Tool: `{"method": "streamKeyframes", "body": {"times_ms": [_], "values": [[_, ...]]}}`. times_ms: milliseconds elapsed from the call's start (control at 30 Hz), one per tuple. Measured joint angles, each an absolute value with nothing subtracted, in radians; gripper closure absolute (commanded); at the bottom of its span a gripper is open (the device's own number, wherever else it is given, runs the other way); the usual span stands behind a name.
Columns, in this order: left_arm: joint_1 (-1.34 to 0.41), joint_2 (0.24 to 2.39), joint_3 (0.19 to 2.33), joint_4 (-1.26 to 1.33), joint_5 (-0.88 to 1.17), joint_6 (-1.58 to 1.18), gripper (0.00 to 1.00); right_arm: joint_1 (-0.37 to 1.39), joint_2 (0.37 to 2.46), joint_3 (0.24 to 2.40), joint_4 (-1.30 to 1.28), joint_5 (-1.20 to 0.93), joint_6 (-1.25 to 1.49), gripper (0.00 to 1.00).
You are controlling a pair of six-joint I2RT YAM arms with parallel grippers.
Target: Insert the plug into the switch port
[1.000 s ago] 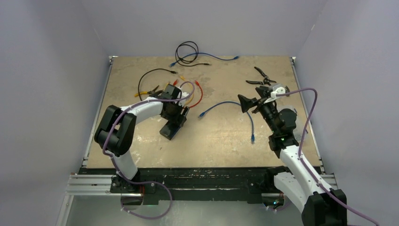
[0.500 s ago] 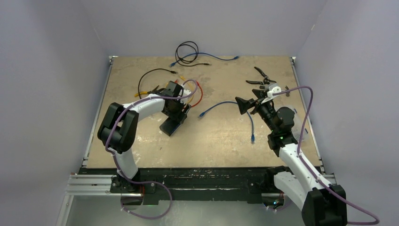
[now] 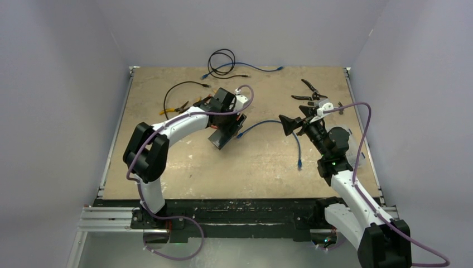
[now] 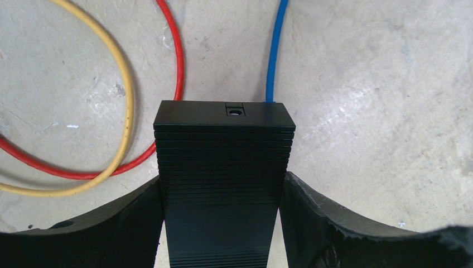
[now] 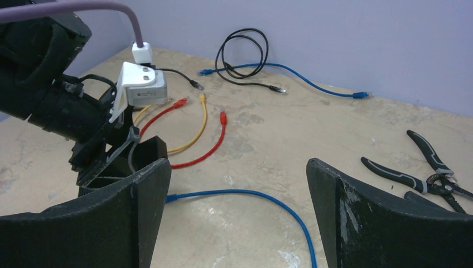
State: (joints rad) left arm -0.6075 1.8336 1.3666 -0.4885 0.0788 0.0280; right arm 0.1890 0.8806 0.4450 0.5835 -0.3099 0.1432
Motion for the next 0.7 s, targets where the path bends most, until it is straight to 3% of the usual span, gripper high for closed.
{"method": "streamKeyframes", "body": {"times_ms": [167,400,700], "values": [[-0.603,1.845,1.34,-0.497,0.044,0.0,0.47,0.189,0.873,0.445,0.583,-0.31,0.138,0.06],[-0.6,1.789,1.15,-0.521,-0.041,-0.057,0.38,0.19,0.885,0.445,0.59,-0.321,0.14,0.06],[-0.525,1.748,1.083,-0.479,-0.042,-0.139,0.23,0.199,0.903,0.445,0.594,-0.335,0.143,0.06]]}}
